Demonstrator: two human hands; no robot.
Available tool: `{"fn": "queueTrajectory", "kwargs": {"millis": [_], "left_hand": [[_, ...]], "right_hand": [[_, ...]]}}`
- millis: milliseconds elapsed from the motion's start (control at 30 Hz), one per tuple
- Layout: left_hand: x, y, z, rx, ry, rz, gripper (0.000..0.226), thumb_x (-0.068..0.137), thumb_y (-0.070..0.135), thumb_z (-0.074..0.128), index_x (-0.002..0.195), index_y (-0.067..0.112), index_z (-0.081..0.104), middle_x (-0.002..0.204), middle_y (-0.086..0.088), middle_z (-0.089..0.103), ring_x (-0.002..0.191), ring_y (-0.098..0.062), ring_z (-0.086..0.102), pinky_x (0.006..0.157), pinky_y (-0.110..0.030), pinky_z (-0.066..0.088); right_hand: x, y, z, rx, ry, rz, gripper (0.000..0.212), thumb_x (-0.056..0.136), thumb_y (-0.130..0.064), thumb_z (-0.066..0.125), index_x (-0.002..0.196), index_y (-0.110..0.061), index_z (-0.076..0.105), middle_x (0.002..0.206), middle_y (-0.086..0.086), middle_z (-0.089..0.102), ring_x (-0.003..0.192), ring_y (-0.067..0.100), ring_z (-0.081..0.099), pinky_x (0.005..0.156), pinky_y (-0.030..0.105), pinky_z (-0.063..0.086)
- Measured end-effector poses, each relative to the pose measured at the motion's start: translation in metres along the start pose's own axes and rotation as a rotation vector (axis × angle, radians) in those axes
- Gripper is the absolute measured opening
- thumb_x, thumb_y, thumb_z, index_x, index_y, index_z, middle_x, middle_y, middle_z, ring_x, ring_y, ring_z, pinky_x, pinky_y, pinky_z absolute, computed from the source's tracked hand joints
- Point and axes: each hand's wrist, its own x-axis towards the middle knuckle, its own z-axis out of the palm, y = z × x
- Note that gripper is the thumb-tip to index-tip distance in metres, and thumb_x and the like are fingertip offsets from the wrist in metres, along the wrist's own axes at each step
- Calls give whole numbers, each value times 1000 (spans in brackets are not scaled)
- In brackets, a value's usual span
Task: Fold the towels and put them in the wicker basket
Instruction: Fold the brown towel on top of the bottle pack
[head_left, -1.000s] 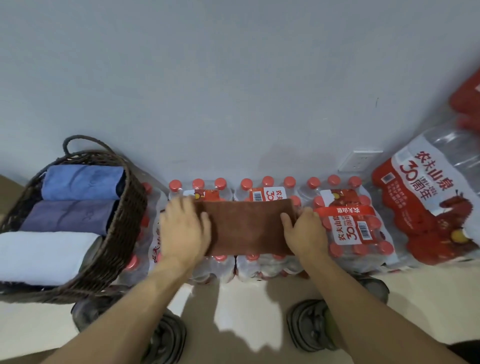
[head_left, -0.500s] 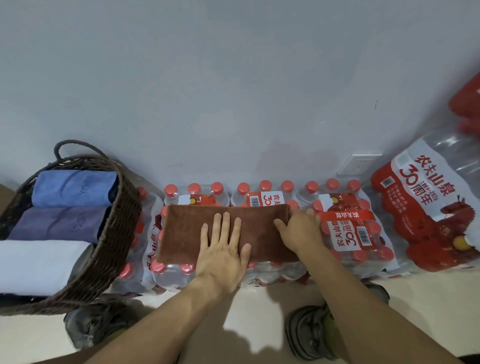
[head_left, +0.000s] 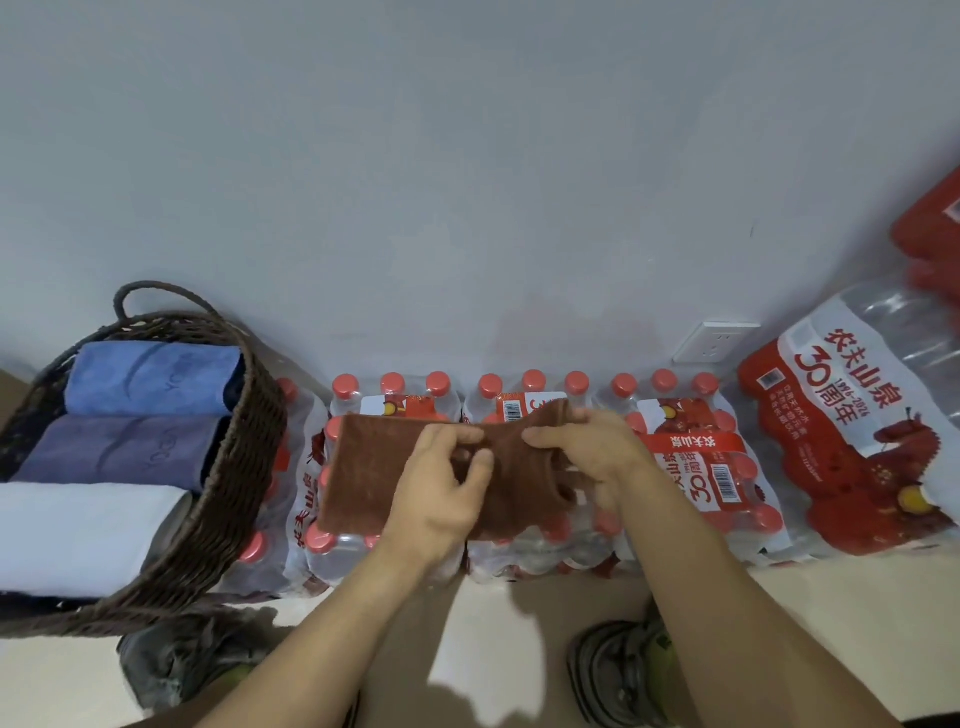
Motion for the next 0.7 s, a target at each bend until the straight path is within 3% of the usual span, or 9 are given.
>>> {"fn": "queueTrajectory", "kwargs": {"millis": [67,133,200,233,333,400,500,567,700], "left_hand": [[2,17,-9,-383,-141,-203,32,87,42,68,111,24,61,110,-9,67,98,-16,67,83,-37,59],[10,17,-22,-513,-239,-333,54,76,54,74,116,20,58,106,-9,71,96,-20,71,73,-40,61],[18,7,-41,-526,-146,-380,54,78,44,79,116,13,57,103,-12,73,91,-29,73,74,-45,61],[22,-1,-51,-494,-63,-401,43,82,33,77,113,10,59,102,-14,73,91,-32,72,78,-48,59],[32,-34,-79,21,-5,-391,24,89,17,69,110,12,60,101,-6,71,99,-31,67,86,-38,54],[32,-47,-84,401,-38,-350,43,86,23,70,125,14,53,111,-6,67,108,-29,63,90,-32,48],[24,-51,-75,592,35,-289,65,83,30,71,137,14,38,128,-14,53,115,-33,55,96,-42,46],[18,-50,-71,806,89,-244,68,84,38,69,137,15,35,129,-14,45,117,-34,48,95,-46,45],[8,-48,-77,812,214,32,58,77,24,74,130,21,53,119,-9,45,108,-28,41,93,-41,42]], "right_hand": [[-5,-5,22,35,-39,-130,32,74,-3,82,95,-21,66,84,1,76,77,17,74,68,32,59],[-9,-11,46,104,-200,-163,49,79,-6,78,118,-23,54,99,0,75,88,15,74,71,30,59],[-8,-12,67,224,-346,-143,50,85,-5,71,124,-23,46,108,8,73,93,20,73,71,32,60],[-8,-10,73,223,-318,-152,43,88,-6,67,123,-20,48,104,9,73,88,20,74,68,32,60],[0,7,79,-392,105,-331,8,89,-17,64,94,-19,58,79,-4,64,68,10,64,59,22,48],[3,24,82,-716,113,-370,18,87,-36,67,82,-21,59,77,-5,62,71,9,61,62,26,46],[2,38,97,-797,75,-256,55,79,-58,69,112,-14,63,102,3,69,96,23,66,83,35,54],[2,39,104,-808,90,-191,64,75,-59,72,120,-14,60,109,4,67,101,26,65,87,36,54],[-1,31,111,-613,86,-173,36,75,-30,78,104,-13,67,98,3,71,91,23,68,81,38,58]]}}
